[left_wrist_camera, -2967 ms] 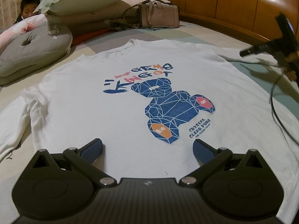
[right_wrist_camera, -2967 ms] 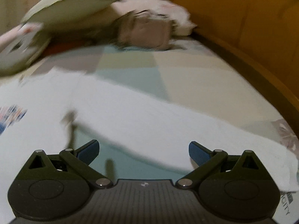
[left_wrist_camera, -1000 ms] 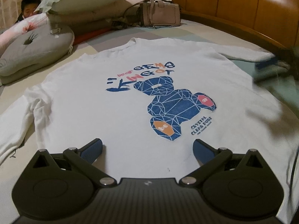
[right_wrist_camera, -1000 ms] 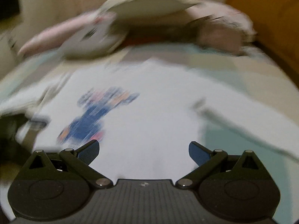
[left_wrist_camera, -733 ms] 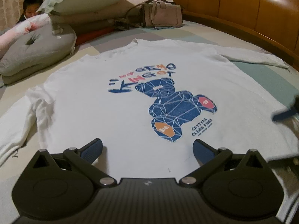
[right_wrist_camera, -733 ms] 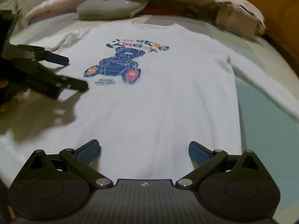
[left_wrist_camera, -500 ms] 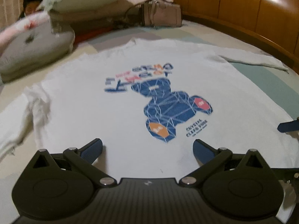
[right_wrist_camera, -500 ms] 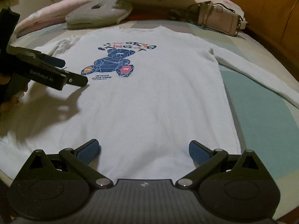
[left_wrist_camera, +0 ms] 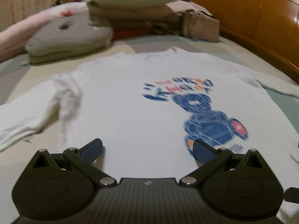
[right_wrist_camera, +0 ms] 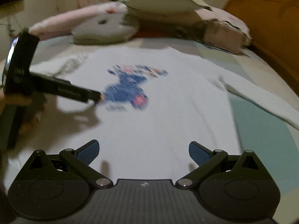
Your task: Fold clothes
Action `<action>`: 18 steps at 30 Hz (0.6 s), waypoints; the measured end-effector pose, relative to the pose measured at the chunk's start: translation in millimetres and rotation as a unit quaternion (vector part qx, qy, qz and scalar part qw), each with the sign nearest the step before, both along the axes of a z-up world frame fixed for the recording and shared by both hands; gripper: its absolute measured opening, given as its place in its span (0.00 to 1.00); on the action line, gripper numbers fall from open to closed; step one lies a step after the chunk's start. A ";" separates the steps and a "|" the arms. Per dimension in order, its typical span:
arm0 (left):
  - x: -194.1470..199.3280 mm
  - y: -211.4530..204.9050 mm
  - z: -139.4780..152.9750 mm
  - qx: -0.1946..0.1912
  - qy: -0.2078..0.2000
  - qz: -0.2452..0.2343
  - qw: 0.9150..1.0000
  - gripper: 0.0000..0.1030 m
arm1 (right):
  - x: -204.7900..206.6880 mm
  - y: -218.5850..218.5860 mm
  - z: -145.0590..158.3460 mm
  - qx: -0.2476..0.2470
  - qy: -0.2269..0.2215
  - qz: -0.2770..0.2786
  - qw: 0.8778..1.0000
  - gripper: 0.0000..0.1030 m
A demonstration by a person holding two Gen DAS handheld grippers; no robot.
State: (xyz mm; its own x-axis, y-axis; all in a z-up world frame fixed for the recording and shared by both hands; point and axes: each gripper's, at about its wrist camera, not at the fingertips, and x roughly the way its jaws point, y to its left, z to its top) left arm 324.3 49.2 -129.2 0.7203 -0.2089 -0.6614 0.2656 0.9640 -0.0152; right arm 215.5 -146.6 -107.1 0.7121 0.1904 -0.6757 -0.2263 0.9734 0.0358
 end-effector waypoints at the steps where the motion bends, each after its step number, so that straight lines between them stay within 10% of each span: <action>1: -0.3 2.2 1.0 0.003 -0.007 0.004 1.000 0.99 | 14.0 2.9 0.9 0.007 -0.002 0.009 1.000 1.00; 7: 10.8 22.6 -3.4 -0.051 0.034 0.015 0.998 0.99 | 86.1 12.5 3.3 0.007 0.020 0.050 0.999 1.00; 11: 6.4 22.9 1.2 -0.063 0.038 0.020 0.997 0.99 | 93.2 -7.4 -24.0 0.069 0.036 0.047 0.996 1.00; 18: 19.4 46.5 41.6 -0.090 0.005 0.088 0.992 0.99 | 77.1 -11.6 -22.8 0.024 0.030 0.085 0.996 1.00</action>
